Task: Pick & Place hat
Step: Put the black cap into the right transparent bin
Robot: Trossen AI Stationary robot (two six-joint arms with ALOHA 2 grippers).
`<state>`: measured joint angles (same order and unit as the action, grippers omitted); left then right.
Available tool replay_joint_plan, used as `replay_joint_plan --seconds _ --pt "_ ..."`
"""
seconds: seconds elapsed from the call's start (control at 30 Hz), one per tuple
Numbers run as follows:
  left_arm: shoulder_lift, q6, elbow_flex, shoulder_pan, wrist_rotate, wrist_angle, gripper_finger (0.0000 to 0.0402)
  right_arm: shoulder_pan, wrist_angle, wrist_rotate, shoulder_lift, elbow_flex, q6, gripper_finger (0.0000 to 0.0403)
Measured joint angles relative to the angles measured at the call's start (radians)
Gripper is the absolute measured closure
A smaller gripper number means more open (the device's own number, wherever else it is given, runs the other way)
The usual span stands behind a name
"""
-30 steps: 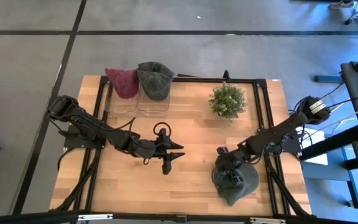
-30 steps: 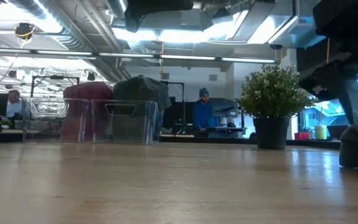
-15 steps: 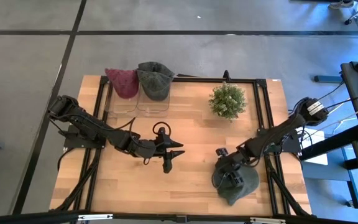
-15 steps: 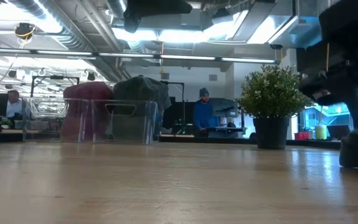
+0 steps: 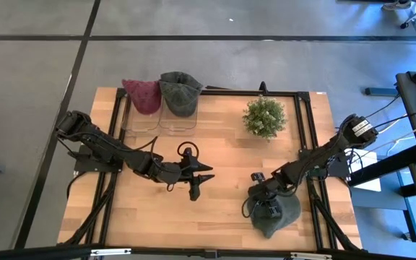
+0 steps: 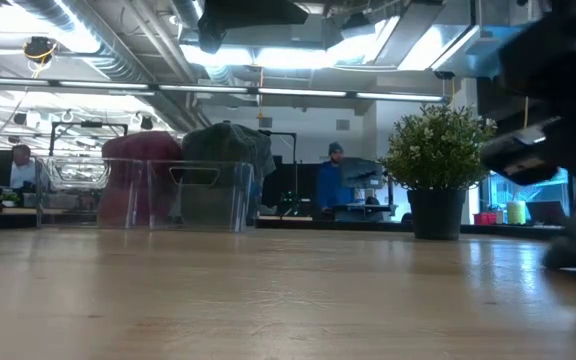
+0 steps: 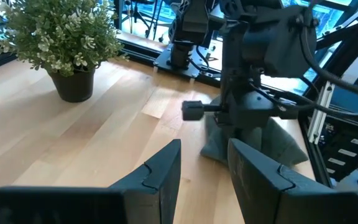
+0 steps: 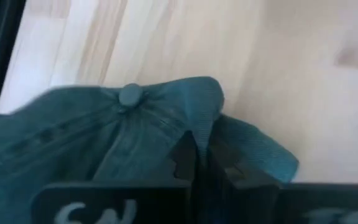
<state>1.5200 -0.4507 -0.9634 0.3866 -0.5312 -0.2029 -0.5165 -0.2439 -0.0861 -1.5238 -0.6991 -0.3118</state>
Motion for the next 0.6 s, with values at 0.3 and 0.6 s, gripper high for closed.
replay_joint_plan --seconds 0.3,0.6 --pt "0.0 -0.008 0.0 -0.005 0.0 -0.011 0.0274 0.132 -0.025 0.149 0.138 -0.078 -0.018 0.0391" --pt "-0.045 0.004 0.0 -0.001 -0.244 -0.026 0.0274 0.266 -0.175 0.384 0.288 -0.281 0.055 0.0391"
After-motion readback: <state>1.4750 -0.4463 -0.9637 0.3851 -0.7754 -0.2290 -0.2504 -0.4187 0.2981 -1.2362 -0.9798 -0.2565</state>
